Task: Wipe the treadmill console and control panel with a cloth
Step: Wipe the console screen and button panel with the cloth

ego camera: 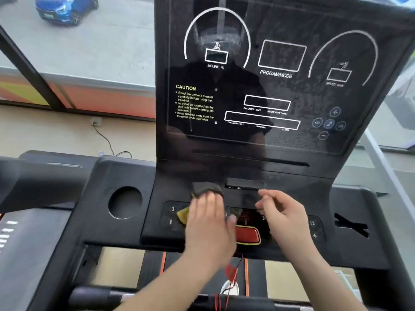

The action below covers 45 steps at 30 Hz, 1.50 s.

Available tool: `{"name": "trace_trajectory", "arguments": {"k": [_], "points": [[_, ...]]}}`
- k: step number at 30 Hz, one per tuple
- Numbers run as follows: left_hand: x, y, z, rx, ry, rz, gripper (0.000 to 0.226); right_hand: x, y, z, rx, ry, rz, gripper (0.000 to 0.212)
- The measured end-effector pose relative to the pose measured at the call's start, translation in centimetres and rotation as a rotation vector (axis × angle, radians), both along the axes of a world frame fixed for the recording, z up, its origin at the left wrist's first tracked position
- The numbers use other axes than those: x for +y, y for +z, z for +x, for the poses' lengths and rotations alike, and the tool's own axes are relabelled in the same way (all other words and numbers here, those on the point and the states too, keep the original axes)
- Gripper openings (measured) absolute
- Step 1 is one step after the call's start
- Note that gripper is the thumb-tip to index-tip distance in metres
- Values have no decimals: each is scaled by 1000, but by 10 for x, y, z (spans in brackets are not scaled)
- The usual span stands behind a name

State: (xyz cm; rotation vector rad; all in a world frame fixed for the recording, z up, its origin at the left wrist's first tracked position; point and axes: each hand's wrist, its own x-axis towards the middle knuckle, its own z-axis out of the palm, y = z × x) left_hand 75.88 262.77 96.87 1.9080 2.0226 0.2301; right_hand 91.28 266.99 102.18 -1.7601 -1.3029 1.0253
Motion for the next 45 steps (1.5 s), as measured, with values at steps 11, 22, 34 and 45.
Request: {"name": "trace_trajectory", "arguments": {"k": [11,22,34,45], "points": [[-2,-5,80,-74,-386,106,52,-13,2,83,8,-129,-38,22],[130,19,179,416,-1039,272,58,-3,-2,156,-82,-206,-29,24],[144,35,55,463,-949,709,30,20,-3,90,4,-93,-52,22],[76,16,-149,263,-468,450,42,18,-2,-3,38,37,-54,22]]}}
